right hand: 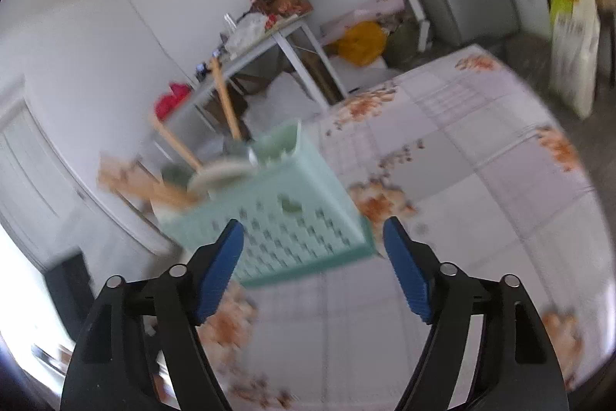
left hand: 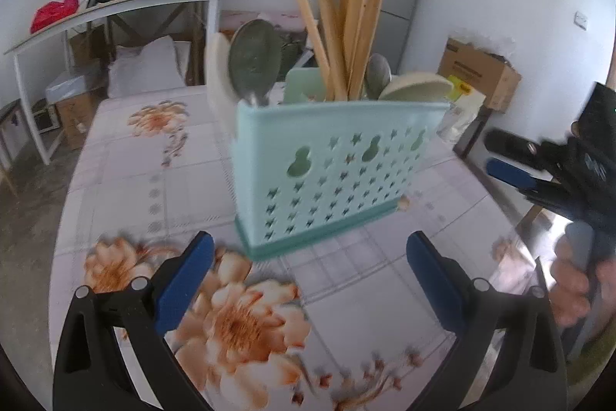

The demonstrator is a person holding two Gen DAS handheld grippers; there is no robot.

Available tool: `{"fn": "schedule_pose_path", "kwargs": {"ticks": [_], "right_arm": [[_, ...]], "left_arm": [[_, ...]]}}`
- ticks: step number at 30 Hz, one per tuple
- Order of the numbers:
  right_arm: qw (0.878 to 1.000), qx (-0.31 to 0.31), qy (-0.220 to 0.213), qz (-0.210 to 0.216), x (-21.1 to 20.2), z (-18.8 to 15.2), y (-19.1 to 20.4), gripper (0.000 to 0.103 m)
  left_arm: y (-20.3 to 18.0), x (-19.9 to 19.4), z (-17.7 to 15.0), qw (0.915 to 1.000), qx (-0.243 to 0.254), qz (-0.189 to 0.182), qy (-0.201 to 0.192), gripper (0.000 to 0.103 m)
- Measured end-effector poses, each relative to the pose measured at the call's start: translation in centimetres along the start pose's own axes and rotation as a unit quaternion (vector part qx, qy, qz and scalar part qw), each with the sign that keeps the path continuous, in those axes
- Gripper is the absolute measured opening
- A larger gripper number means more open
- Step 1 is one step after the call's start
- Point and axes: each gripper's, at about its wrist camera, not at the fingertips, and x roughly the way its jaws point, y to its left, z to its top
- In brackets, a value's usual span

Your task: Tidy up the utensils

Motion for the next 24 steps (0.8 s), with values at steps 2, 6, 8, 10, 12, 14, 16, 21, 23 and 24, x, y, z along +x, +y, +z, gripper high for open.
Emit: {"fn": "schedule_pose_path", "kwargs": {"ticks": [2,6,8,10,12,14,16,21,23,24], "right_arm": [[0.999,-0.038,-0.001,-0.036,-0.6,-1.4,1.3,0.077],[0.988,-0.120,-0.007,-0.097,-1.3,-3.6,4.0,0.080],[0.980,-0.154,-0.010,-0.122,-1.2,-4.4,4.8,0.081],[0.973,-0.180,-0.010,-0.148,-0.9,-5.2,5.5,0.081],[0.969,-0.191,-0.006,-0.157,-0.7,-5.4,5.7,0.081],[0.967,-0.196,-0.005,-0.165,-0.6,-5.6,5.9,0.081],[0.965,-0.197,-0.005,-0.174,-0.5,-5.6,5.9,0.081],[0.963,-0.196,-0.008,-0.184,-0.6,-5.5,6.0,0.081],[0.963,-0.194,-0.008,-0.186,-0.6,-5.4,6.1,0.081],[0.963,-0.193,-0.007,-0.188,-0.6,-5.4,6.1,0.081]], "left_arm": [[0.0,-0.5,-0.3,0.9998,-0.004,0.017,-0.003,0.097],[-0.5,-1.8,-0.1,0.9977,-0.012,0.065,-0.016,0.097],[-0.8,-2.0,0.3,0.9947,-0.016,0.100,-0.018,0.097],[-1.0,-2.3,0.5,0.9899,-0.022,0.139,-0.018,0.097],[-1.0,-2.5,0.7,0.9867,-0.023,0.160,-0.015,0.097],[-1.1,-2.6,0.6,0.9808,-0.015,0.194,-0.017,0.097],[-1.2,-2.8,0.3,0.9756,-0.011,0.219,-0.018,0.097],[-1.0,-2.6,-0.4,0.9707,-0.017,0.240,-0.007,0.097],[-1.0,-2.6,-0.6,0.9706,-0.025,0.239,-0.001,0.097],[-1.0,-2.6,-0.6,0.9701,-0.031,0.241,0.001,0.097]]}}
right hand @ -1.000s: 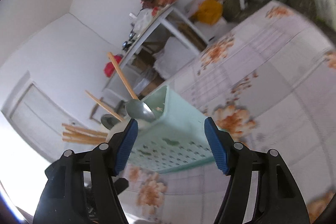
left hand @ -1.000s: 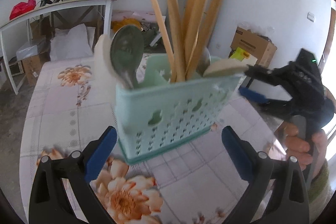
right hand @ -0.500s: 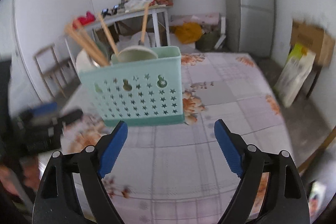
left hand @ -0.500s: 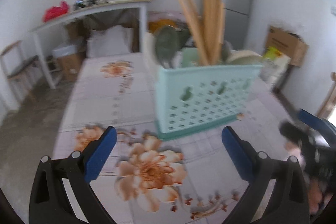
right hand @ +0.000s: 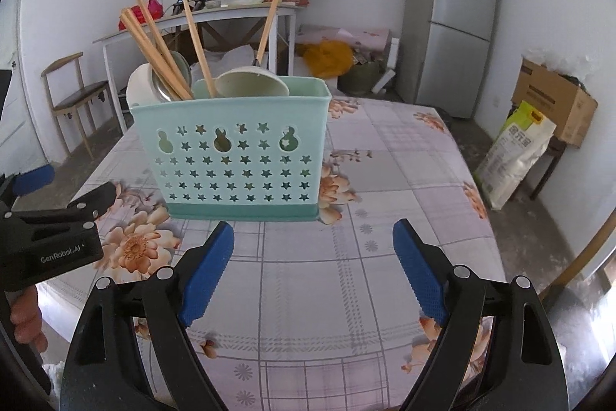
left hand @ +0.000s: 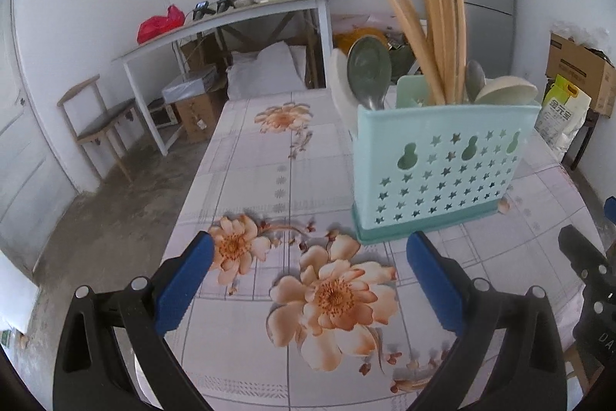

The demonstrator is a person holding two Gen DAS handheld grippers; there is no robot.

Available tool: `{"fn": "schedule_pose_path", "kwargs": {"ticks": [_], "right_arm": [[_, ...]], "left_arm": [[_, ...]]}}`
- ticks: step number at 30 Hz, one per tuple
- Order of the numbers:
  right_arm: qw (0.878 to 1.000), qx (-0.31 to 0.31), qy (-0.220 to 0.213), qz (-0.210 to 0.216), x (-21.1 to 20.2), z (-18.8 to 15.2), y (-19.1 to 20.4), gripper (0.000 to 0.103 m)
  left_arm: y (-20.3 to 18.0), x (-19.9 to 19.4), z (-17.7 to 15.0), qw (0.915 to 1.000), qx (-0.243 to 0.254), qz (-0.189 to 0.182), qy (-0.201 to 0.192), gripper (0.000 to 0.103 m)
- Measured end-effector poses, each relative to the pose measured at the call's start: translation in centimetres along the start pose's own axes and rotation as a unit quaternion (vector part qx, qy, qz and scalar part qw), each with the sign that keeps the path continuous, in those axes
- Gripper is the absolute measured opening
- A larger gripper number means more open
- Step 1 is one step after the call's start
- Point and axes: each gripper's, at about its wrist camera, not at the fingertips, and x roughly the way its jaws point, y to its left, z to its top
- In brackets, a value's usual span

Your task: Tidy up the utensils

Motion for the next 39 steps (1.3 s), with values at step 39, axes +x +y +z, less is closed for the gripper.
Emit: {"fn": "schedule_pose_path", "kwargs": {"ticks": [39], "right_arm": [[1.000,0.010,0.003,-0.020,0.6,0.2,-1.5,0.081]], "left_arm": [[1.6,-0.8,-0.5,0.9985,-0.015,0.052,0.006,0.097]]}}
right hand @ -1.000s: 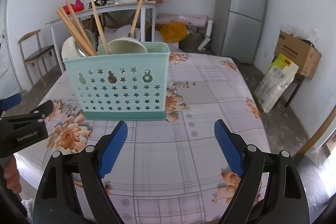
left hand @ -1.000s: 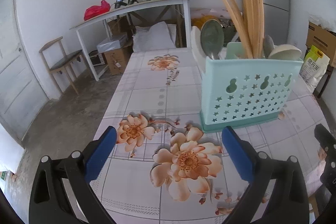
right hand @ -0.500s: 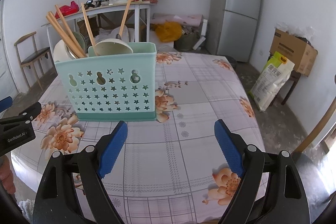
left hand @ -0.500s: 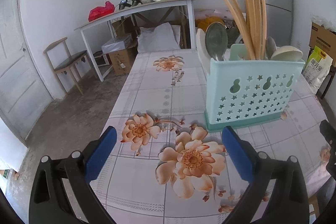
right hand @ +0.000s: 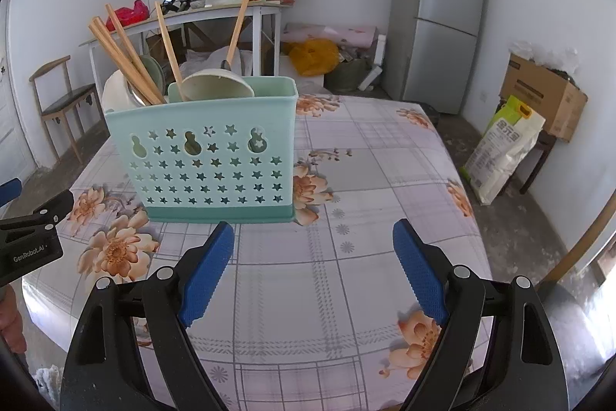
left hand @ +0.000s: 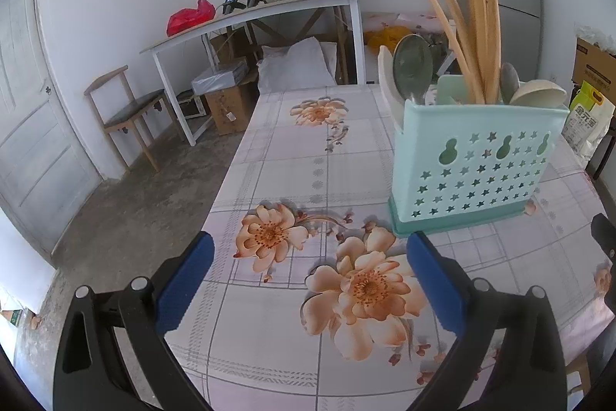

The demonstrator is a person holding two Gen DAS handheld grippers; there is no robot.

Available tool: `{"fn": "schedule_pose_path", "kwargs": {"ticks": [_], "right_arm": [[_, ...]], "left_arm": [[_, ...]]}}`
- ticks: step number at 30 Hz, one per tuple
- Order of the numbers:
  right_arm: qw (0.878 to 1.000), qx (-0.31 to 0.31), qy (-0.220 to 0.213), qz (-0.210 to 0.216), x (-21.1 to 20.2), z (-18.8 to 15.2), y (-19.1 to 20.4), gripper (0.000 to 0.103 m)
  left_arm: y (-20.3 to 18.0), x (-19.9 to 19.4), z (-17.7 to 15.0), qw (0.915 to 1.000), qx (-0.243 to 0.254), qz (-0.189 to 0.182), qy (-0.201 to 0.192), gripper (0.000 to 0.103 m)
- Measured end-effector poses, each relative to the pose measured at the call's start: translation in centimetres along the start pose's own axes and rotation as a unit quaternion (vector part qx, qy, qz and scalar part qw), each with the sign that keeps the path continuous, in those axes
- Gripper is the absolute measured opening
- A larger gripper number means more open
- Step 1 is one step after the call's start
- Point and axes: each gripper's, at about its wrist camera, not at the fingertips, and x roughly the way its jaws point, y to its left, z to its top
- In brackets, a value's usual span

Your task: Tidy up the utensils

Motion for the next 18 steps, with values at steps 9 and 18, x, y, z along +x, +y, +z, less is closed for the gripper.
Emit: {"fn": "schedule_pose_path", "kwargs": {"ticks": [9,18], "right_arm": [[1.000,-0.001,0.001,0.000,0.02,0.03,0.03,0.081],[1.000,0.000,0.001,0.000,-0.03,0.06,0.01,0.081]], "left_arm": [[0.38,0.35,-0.08,1.0000,-0.004,0.000,0.007,0.097],[0.32,0.47,-0.19,1.0000,-0.002,-0.002,0.008,0.097]]}}
